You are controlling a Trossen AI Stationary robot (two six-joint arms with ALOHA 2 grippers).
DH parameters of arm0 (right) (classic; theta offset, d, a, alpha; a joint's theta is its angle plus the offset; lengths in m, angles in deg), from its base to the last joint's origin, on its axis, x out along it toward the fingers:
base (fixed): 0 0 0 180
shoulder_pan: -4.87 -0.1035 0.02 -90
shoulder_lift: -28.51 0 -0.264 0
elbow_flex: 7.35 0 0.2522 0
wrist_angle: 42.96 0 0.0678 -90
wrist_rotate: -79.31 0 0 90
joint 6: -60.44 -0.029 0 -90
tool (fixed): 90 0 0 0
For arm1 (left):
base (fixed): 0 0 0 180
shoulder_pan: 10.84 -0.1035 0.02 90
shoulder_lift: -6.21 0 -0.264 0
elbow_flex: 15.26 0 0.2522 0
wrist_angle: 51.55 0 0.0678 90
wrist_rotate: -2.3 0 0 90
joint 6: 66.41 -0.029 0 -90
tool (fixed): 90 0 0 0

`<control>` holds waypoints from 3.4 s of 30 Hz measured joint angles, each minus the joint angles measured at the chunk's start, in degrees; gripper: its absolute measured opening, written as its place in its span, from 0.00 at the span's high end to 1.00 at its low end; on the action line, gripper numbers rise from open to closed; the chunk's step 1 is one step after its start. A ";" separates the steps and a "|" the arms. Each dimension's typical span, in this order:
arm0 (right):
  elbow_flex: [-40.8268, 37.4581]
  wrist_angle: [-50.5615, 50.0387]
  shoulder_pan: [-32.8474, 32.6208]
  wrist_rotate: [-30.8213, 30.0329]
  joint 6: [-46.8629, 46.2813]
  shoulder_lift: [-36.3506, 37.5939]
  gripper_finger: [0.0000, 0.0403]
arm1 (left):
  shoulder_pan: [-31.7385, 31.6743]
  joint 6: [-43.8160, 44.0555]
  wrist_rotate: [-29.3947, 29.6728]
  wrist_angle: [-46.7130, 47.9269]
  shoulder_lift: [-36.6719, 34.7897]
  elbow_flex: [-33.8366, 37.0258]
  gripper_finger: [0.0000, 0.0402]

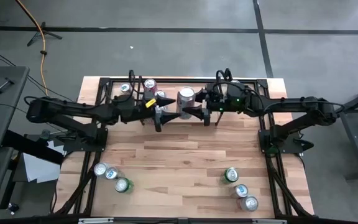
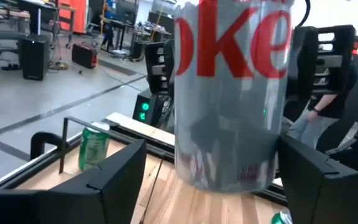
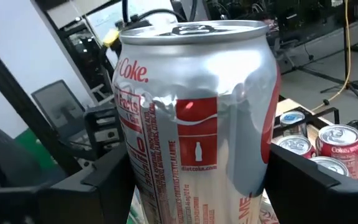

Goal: Place canned beverage on shelf
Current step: Put the silver soda can on the shelf aligned with the other silver soda cans

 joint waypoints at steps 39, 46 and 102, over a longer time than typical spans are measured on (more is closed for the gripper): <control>-0.04 -1.46 0.94 2.74 -2.23 1.00 0.03 | -0.79 -5.39 3.78 14.77 2.42 -5.91 0.53; 7.52 -21.07 2.14 2.95 1.82 0.32 0.02 | -0.84 -5.34 9.31 29.81 0.71 -5.84 0.53; 40.61 -57.90 4.72 6.89 24.23 -23.27 0.29 | -0.42 -12.99 2.24 31.18 0.63 -7.02 0.28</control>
